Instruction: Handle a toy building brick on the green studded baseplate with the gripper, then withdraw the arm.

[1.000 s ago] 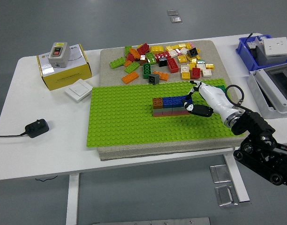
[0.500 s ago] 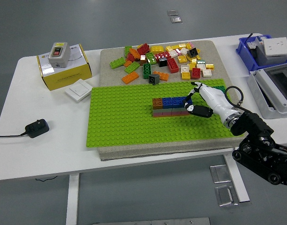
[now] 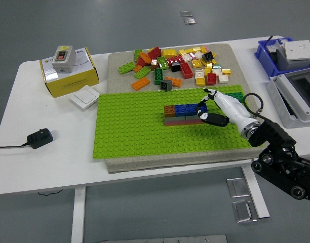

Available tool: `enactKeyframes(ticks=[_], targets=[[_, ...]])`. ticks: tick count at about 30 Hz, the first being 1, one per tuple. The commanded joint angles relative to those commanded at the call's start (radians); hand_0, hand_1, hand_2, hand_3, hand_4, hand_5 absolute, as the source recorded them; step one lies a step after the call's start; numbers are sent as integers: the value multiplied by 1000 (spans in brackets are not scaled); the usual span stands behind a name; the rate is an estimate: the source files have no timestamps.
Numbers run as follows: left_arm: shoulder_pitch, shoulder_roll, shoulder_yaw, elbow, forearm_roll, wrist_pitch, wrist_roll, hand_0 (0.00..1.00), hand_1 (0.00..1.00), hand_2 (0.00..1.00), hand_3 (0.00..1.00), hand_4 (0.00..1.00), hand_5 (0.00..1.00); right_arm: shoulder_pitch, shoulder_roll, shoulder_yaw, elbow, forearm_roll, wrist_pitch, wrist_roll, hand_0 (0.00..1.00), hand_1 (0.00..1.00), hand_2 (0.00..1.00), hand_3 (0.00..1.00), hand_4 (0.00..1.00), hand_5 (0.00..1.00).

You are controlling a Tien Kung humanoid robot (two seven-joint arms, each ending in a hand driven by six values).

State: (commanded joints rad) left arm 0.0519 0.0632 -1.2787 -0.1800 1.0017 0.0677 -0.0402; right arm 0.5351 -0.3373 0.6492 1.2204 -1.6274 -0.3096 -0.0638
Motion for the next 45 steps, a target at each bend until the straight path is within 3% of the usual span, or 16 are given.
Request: enactKeyframes(ticks=[6,7,9,12,13,25,26,28,37,38,45], targets=[[0,1,3,0,-7,2,0,660,658,572,593,169,690,-11,4,41,33,64,-8,34,834,878,948,602,575,595],[0,1,3,0,-7,2,1,660,658,572,594,169,689,-17,6,54,39,62,-11,35,823,877,935,650,565,539],[1,0,1,0,-7,2,3,660,658,572,594,169,689,-28,11,78,48,54,-18,34,823,877,935,650,565,539],[5,2,0,0,-6,5,7,660,658,572,594,169,689,-81,22,142,71,10,-48,19,823,877,935,650,565,539],[6,3,0,0,-6,5,8,660,658,573,594,170,687,-97,25,161,76,-2,-55,15,767,805,805,773,519,419],[39,8,-26,0,20,14,20,660,658,576,594,174,683,-344,48,392,143,-127,-132,19,749,796,813,803,514,395],[41,6,-34,0,27,14,20,661,658,576,594,176,680,-368,51,417,142,-140,-138,20,749,813,845,743,512,380],[42,4,-44,0,36,13,20,661,658,576,594,176,680,-387,50,441,137,-157,-142,17,749,813,845,743,512,380],[27,12,-76,0,68,12,15,661,658,576,595,177,681,-384,23,464,75,-242,-116,-46,752,827,881,714,502,359],[25,12,-75,0,66,12,14,660,657,577,594,182,677,-382,18,463,70,-256,-111,-57,766,838,873,818,495,349],[23,10,-70,0,59,12,14,660,657,577,595,188,674,-373,-4,463,57,-307,-96,-93,766,836,850,835,491,344]])
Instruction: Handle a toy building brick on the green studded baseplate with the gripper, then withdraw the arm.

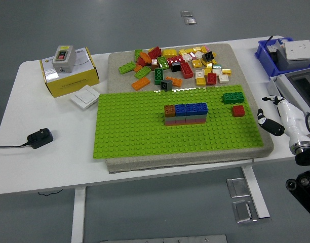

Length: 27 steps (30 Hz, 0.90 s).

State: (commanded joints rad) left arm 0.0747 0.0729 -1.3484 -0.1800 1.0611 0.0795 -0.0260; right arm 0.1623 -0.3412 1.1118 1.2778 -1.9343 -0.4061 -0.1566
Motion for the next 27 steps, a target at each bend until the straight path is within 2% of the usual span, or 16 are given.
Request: enactKeyframes(ticks=[16,23,27], targets=[[-4,-6,-4,0,25,-11,0,659,657,577,596,198,668,-26,9,88,71,120,-48,76,760,825,866,827,485,342],[-11,17,20,0,27,-27,0,660,659,577,594,203,662,-14,47,123,106,160,-73,114,756,828,872,824,485,344],[-17,36,54,0,0,-43,20,660,659,577,594,203,662,-21,41,137,115,240,-77,142,756,828,872,824,485,344]])
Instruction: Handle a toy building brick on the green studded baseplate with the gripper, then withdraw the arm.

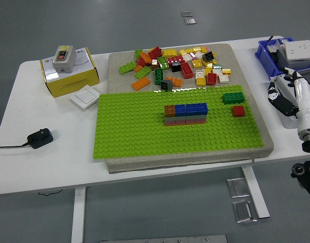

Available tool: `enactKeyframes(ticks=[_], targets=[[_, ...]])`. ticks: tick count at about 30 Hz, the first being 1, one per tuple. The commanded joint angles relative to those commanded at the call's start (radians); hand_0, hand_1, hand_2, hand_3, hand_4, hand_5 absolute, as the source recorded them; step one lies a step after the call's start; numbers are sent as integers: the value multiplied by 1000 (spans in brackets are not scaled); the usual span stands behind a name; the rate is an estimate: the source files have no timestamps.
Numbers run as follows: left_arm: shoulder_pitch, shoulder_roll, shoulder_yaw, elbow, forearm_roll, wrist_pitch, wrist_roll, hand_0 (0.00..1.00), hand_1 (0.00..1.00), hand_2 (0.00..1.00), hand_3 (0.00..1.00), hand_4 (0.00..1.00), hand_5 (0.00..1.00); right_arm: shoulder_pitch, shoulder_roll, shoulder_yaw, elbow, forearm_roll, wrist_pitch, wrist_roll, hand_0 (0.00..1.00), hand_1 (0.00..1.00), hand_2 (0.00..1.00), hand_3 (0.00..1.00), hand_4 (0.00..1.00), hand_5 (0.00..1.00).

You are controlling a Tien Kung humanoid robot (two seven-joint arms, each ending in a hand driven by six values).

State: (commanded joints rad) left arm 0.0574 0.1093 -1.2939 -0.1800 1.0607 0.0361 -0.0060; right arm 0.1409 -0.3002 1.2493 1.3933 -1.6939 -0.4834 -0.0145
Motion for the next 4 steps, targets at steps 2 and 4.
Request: enactKeyframes(ticks=[2,4], targets=[[9,4,5,0,-9,-8,18,663,660,586,602,208,654,-3,-8,5,1,26,2,3,752,828,869,819,485,343],[12,1,-11,0,7,-14,38,663,660,586,602,208,654,-9,-21,22,-3,35,5,2,752,828,869,819,485,343]])
